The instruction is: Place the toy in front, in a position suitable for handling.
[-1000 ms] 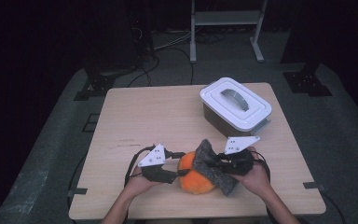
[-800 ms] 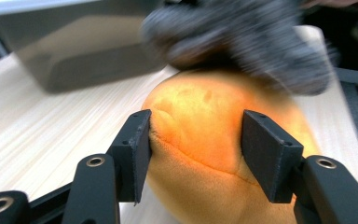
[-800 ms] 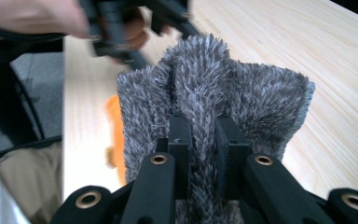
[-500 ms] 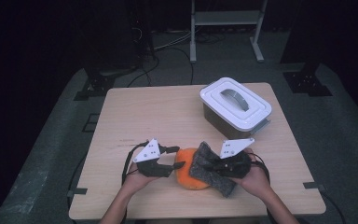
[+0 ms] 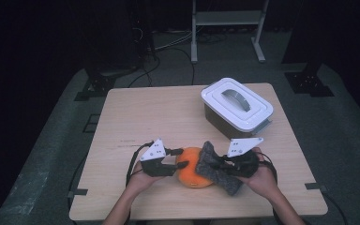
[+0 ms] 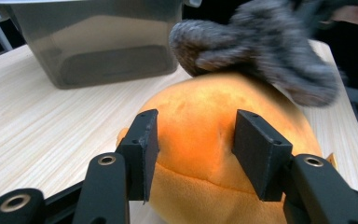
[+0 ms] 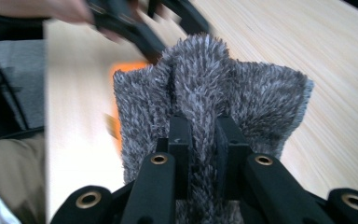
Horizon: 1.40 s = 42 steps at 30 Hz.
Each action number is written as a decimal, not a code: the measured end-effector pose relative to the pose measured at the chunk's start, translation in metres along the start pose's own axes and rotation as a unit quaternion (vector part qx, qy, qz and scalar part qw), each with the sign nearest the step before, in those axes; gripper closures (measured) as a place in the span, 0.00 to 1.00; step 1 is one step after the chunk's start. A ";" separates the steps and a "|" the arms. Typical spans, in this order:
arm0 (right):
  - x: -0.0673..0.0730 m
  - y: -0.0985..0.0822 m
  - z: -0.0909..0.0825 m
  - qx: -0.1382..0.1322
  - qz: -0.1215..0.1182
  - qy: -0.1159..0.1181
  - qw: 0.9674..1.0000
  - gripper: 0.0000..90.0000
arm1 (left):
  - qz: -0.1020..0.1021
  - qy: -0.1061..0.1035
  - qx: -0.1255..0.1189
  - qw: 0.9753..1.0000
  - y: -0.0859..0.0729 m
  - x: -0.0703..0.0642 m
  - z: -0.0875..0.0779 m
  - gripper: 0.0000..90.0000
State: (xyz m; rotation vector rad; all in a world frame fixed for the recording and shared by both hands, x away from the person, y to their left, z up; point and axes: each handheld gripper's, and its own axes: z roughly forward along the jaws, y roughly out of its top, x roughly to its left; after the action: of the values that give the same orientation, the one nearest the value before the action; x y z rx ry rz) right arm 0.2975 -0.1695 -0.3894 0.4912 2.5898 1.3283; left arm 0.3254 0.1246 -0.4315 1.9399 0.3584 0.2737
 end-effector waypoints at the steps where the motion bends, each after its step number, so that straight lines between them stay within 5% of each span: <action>1: 0.005 0.004 0.003 0.001 -0.012 0.006 1.000 0.87 | -0.002 0.000 -0.003 1.000 0.000 0.000 0.001 0.56; 3: 0.015 0.007 0.016 0.033 -0.045 0.002 0.998 0.87 | -0.009 -0.006 -0.006 1.000 0.001 0.000 0.001 0.55; 7: 0.008 0.000 0.017 0.035 -0.030 0.007 0.999 0.87 | -0.016 -0.014 -0.022 1.000 0.004 0.003 -0.007 0.53; 14: 0.002 -0.001 0.005 0.032 -0.016 -0.011 0.999 0.87 | -0.017 -0.020 -0.014 1.000 0.003 0.001 -0.002 0.56; 18: 0.019 0.011 0.010 0.023 -0.049 0.001 0.999 0.87 | -0.019 -0.013 -0.018 1.000 0.003 0.000 0.001 0.57; 22: 0.022 0.009 0.016 0.043 -0.064 0.003 0.997 0.87 | -0.017 -0.009 -0.010 1.000 0.002 -0.001 0.001 0.56; 26: 0.011 -0.001 0.011 0.054 -0.046 0.018 0.997 0.87 | -0.011 -0.013 -0.008 1.000 0.002 -0.002 0.001 0.55; 28: 0.005 -0.002 0.004 0.038 -0.030 0.012 0.999 0.87 | -0.009 -0.020 -0.009 1.000 0.002 -0.002 0.002 0.55; 29: -0.003 -0.001 -0.002 0.013 -0.003 -0.009 1.000 0.87 | -0.008 -0.024 -0.009 1.000 0.002 -0.002 0.002 0.55; 31: -0.009 -0.002 -0.001 0.013 0.015 -0.022 1.000 0.87 | -0.007 -0.025 -0.009 1.000 0.003 -0.002 0.002 0.54; 37: -0.008 -0.008 0.003 0.029 0.018 0.003 0.999 0.86 | -0.022 -0.031 0.001 0.999 0.005 -0.001 0.000 0.42; 40: -0.003 -0.010 0.001 0.044 0.013 0.025 0.999 0.86 | -0.017 -0.039 0.006 0.999 0.005 -0.005 0.003 0.42; 42: 0.000 -0.004 -0.004 0.039 0.004 0.019 0.999 0.86 | -0.007 -0.039 0.009 0.999 0.006 -0.006 0.003 0.44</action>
State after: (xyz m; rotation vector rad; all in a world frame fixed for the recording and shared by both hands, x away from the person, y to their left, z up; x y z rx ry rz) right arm 0.2955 -0.1748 -0.3897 0.4944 2.6822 1.2563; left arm 0.3214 0.1171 -0.4274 1.9584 0.3243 0.1868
